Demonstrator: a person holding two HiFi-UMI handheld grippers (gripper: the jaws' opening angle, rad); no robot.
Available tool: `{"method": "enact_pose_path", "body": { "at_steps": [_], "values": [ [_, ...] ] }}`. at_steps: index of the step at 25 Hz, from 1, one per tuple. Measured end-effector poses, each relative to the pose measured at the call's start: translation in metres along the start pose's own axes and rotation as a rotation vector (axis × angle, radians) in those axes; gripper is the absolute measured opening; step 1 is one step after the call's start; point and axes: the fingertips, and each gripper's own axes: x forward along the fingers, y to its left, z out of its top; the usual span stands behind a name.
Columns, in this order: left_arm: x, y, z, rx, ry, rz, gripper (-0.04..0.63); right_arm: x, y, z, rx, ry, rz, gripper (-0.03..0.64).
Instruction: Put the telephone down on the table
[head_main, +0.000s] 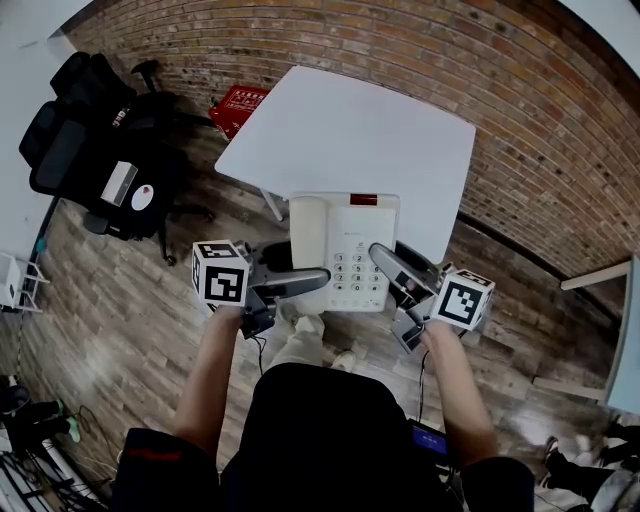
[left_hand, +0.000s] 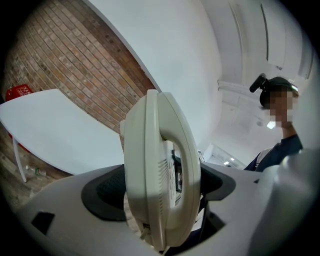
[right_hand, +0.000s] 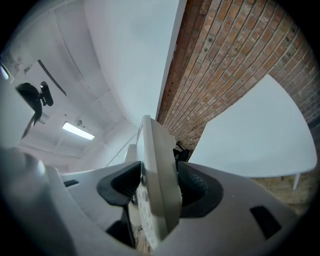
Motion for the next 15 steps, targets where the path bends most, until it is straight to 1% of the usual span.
{"method": "enact_pose_path", "body": {
  "at_steps": [4,11,15],
  "values": [
    [-0.001,0.006,0.007,-0.001,0.005,-0.008,0.436,0.007,-0.003,0.004,0.006,-0.003,-0.005,0.222],
    [-0.005,0.068,0.052,-0.026,0.017,-0.020,0.436,0.065,-0.038,0.034,0.031,-0.005,-0.030,0.222],
    [-0.006,0.092,0.072,-0.039,0.027,-0.029,0.436,0.088,-0.051,0.048,0.040,-0.011,-0.044,0.222]
  ]
}}
